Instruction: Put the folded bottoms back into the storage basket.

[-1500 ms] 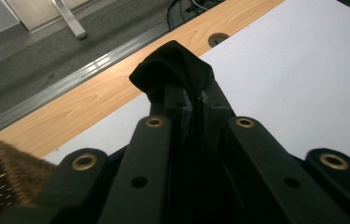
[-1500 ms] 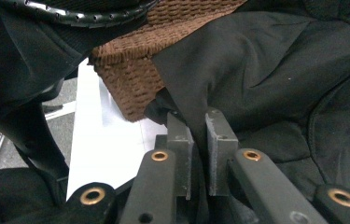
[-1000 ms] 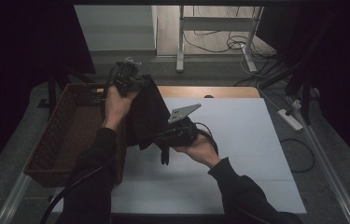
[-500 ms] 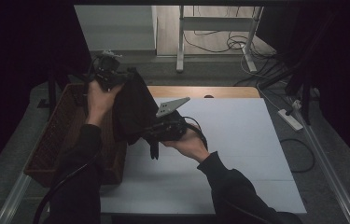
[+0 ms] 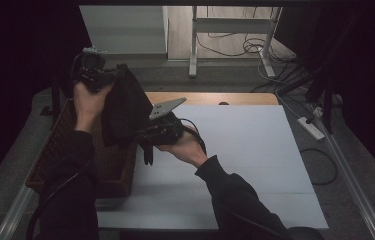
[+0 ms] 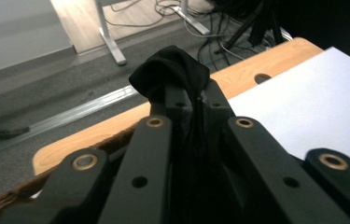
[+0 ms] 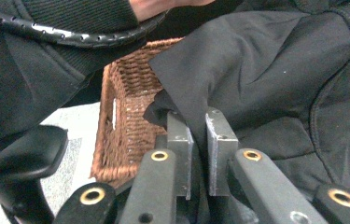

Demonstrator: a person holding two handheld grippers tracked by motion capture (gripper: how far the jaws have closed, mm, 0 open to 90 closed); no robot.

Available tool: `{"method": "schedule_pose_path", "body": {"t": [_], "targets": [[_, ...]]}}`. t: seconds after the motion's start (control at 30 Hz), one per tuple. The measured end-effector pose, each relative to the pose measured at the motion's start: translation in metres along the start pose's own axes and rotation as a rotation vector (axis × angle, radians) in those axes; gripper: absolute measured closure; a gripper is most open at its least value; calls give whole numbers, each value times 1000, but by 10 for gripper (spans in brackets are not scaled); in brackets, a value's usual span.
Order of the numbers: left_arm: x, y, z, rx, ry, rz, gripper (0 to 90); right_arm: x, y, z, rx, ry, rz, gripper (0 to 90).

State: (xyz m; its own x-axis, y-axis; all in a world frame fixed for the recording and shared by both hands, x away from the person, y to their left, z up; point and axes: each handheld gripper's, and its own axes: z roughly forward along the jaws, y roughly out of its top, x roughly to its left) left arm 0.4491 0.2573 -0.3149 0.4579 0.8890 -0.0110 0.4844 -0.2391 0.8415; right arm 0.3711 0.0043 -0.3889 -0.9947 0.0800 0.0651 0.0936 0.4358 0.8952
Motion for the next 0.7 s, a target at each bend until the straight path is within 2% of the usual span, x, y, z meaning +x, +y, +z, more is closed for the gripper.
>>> {"method": "schedule_pose_path", "body": {"t": [0.43, 0.7], "targets": [[21, 1, -27, -57, 38, -38, 841, 0, 18, 19, -39, 3, -15, 831], [30, 2, -44, -93, 64, -51, 842, 1, 29, 30, -43, 6, -30, 831]]}}
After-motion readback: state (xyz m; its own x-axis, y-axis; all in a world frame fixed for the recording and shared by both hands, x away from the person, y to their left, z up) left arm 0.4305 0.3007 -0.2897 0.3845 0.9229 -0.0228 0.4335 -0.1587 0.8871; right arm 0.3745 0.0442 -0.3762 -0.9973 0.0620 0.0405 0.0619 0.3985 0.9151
